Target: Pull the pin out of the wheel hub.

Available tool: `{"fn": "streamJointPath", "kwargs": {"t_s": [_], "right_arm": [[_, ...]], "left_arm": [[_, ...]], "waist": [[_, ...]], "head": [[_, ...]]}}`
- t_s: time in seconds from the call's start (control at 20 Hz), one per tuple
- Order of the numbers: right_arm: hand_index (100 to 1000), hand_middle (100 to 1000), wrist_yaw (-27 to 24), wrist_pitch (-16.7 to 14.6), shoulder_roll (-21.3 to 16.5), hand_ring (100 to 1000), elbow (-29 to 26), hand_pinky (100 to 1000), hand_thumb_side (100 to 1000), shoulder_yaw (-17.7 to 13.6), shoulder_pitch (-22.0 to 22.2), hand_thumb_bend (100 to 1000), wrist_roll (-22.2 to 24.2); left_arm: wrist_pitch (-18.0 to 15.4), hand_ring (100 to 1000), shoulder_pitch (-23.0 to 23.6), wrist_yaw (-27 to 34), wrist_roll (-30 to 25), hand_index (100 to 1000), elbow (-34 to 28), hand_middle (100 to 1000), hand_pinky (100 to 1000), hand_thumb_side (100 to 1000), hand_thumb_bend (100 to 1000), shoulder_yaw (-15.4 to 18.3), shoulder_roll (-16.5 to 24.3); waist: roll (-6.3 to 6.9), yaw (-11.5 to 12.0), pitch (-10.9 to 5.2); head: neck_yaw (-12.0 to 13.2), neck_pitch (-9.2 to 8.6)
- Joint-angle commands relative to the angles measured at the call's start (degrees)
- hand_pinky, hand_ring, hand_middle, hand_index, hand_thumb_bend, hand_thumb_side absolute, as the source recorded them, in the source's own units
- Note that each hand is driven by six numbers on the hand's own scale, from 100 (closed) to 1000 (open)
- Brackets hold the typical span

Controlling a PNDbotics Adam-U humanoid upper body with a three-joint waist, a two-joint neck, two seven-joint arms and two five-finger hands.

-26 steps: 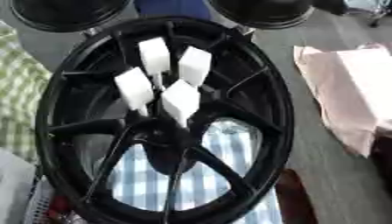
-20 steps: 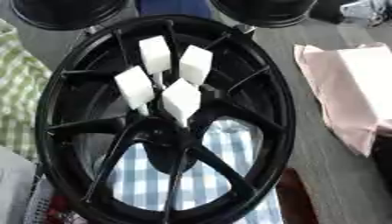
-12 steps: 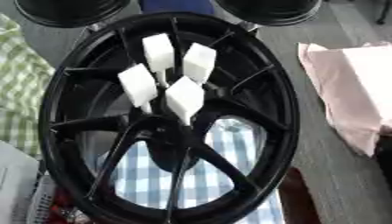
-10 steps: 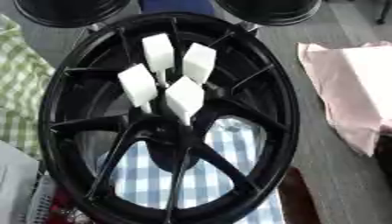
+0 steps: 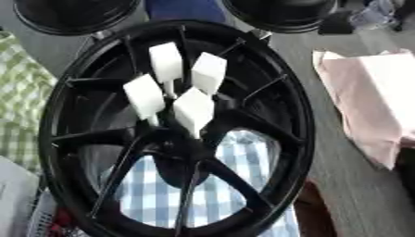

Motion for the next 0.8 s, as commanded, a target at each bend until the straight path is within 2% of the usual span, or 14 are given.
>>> {"fn": "streamJointPath", "kwargs": {"t_s": [0.05,0.25,0.8], "right_arm": [[856,866,1.6,-1.0,1.0,866,1.7,926,461,2.5,-2.9,535,2.9],[854,865,3.4,-2.7,3.2,867,3.9,925,480,5.4,-5.6,538,6.0],[848,860,6.2,-5.7,10.3,862,10.9,923,458,9.7,-11.6,527,7.4]], "left_arm": [[0.0,760,-0.9,-0.1,-0.4,806,-0.5,743,727,636,1000,0.3,2.3],[0.0,760,-1.4,-0.1,-0.6,806,-0.5,743,726,636,1000,0.1,2.5],[0.1,760,-2.7,0.1,-1.1,806,-0.7,744,725,635,1000,-0.3,2.4]], "waist": [[-0.79,0.1,-1.47],[-1.09,0.4,-1.30],[-1.02,1.5,-0.47]], "head": [[-0.9,1.07],[-1.7,2.88],[-3.2,3.50]]}}
